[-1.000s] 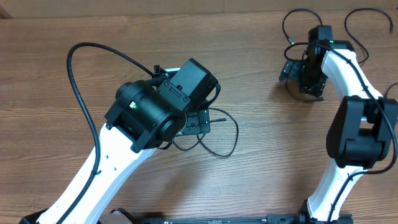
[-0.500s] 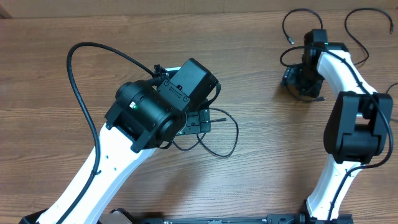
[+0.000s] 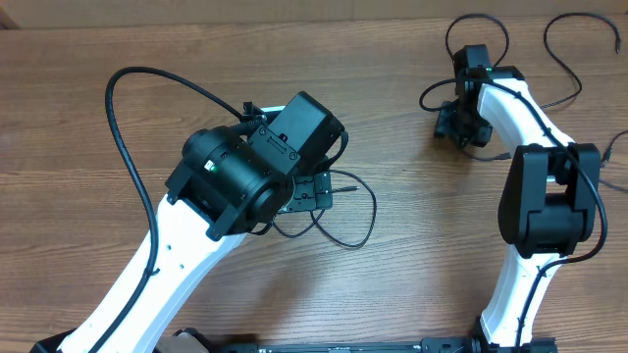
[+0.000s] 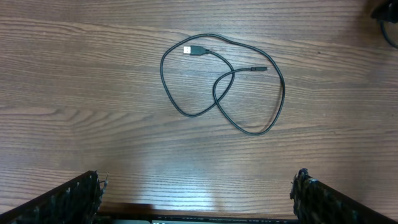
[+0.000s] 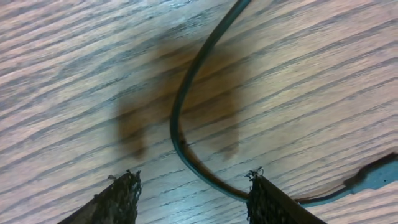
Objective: Untangle cables
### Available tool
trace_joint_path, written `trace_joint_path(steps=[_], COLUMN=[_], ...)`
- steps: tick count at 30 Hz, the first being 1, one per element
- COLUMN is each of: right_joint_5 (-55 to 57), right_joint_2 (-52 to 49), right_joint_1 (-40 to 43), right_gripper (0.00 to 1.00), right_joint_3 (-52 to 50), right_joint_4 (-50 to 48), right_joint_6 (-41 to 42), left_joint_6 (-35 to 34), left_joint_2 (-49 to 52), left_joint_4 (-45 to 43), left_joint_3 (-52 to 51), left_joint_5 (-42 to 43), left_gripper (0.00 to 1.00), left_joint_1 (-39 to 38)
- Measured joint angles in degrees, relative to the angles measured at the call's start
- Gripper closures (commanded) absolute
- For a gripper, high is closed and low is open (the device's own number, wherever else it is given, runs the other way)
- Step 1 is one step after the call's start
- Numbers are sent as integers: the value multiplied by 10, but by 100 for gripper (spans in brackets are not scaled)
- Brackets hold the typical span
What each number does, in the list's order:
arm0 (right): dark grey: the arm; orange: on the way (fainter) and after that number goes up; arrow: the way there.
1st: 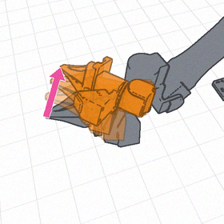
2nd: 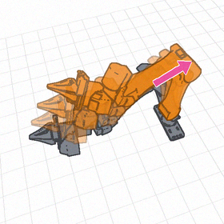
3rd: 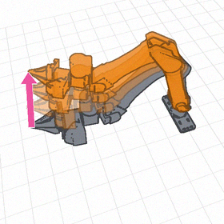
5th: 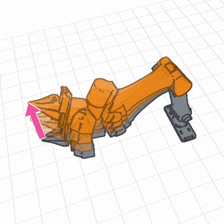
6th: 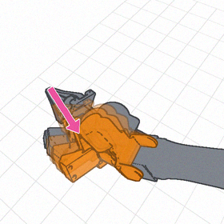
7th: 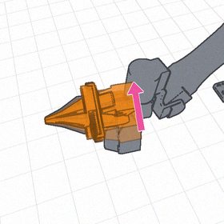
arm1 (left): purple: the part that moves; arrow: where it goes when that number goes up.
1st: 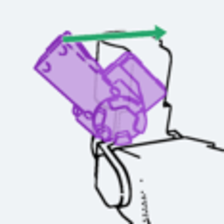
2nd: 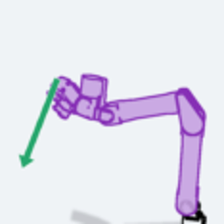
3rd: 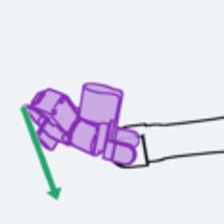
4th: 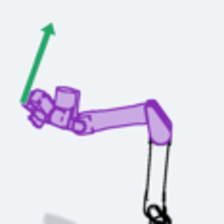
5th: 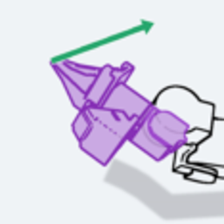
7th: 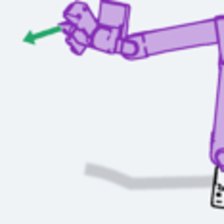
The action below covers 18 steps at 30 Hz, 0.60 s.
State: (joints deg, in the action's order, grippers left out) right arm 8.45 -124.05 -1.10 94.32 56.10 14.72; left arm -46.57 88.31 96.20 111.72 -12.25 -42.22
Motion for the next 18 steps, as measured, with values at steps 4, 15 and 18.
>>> trace_joint_path(steps=[4, 15, 18], right_joint_5=[1, 2, 0], right_joint_2=[0, 0, 0], right_joint_1=[0, 0, 0], right_gripper=[36, 44, 67], right_joint_3=[-3, -35, -37], right_joint_4=[-3, -26, -29], right_joint_6=[0, -2, -4], left_joint_6=[0, 0, 0], left_joint_2=[0, 0, 0], left_joint_4=[0, 0, 0], left_joint_3=[0, 0, 0], left_joint_5=[0, 0, 0], left_gripper=[0, 0, 0], left_joint_1=[0, 0, 0])
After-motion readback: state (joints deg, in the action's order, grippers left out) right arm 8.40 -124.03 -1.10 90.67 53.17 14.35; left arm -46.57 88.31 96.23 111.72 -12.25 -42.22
